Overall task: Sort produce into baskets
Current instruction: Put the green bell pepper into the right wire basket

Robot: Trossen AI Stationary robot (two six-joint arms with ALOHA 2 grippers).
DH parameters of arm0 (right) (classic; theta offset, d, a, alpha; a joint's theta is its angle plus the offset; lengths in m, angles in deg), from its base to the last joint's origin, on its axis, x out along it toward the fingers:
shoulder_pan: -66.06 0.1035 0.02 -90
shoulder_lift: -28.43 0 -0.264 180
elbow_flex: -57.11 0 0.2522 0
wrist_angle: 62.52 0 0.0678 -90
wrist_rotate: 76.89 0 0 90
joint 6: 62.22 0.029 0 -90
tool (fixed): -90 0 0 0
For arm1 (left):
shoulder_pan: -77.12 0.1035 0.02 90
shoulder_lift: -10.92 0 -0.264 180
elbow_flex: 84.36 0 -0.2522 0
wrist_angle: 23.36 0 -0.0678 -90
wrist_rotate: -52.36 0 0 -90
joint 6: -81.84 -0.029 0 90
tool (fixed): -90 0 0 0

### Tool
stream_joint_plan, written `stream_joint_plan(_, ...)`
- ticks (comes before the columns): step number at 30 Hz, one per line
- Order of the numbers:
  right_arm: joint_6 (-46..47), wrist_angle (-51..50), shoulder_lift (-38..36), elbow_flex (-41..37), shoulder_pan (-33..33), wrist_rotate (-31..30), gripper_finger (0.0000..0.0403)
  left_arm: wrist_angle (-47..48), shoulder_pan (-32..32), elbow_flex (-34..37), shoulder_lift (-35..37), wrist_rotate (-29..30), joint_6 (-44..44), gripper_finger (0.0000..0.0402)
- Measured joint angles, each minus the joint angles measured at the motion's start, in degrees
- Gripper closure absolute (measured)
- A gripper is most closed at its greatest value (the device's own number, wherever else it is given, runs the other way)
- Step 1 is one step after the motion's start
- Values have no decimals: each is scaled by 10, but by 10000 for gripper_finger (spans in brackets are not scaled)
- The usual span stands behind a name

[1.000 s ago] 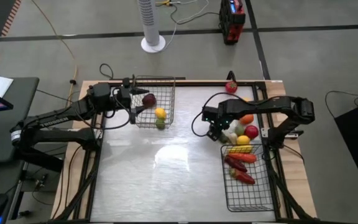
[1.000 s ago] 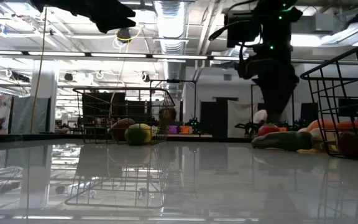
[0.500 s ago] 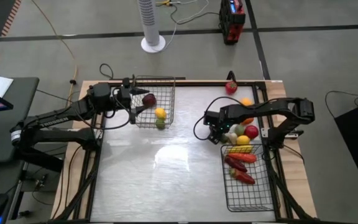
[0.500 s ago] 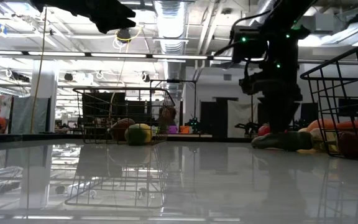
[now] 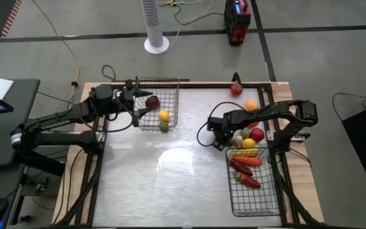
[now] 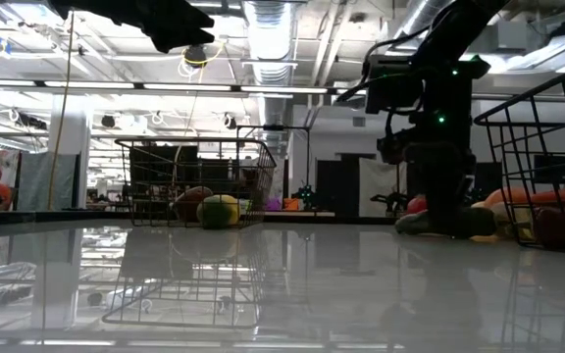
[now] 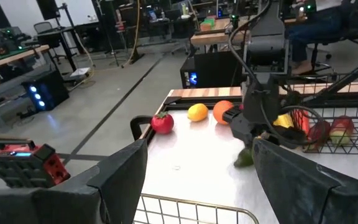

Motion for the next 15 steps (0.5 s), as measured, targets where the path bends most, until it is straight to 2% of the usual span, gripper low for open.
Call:
stream_joint_plan(6,0,-18,2,10,-1,16,252,2,-1,0,0,0,-2,123)
stream_joint_plan(12,0,-120,-10,90,7,29,254,1,-1,0,0,0,-2,123)
stream_joint_plan(15,0,-196,-19,155,24,28,240,1,-1,0,0,0,-2,123)
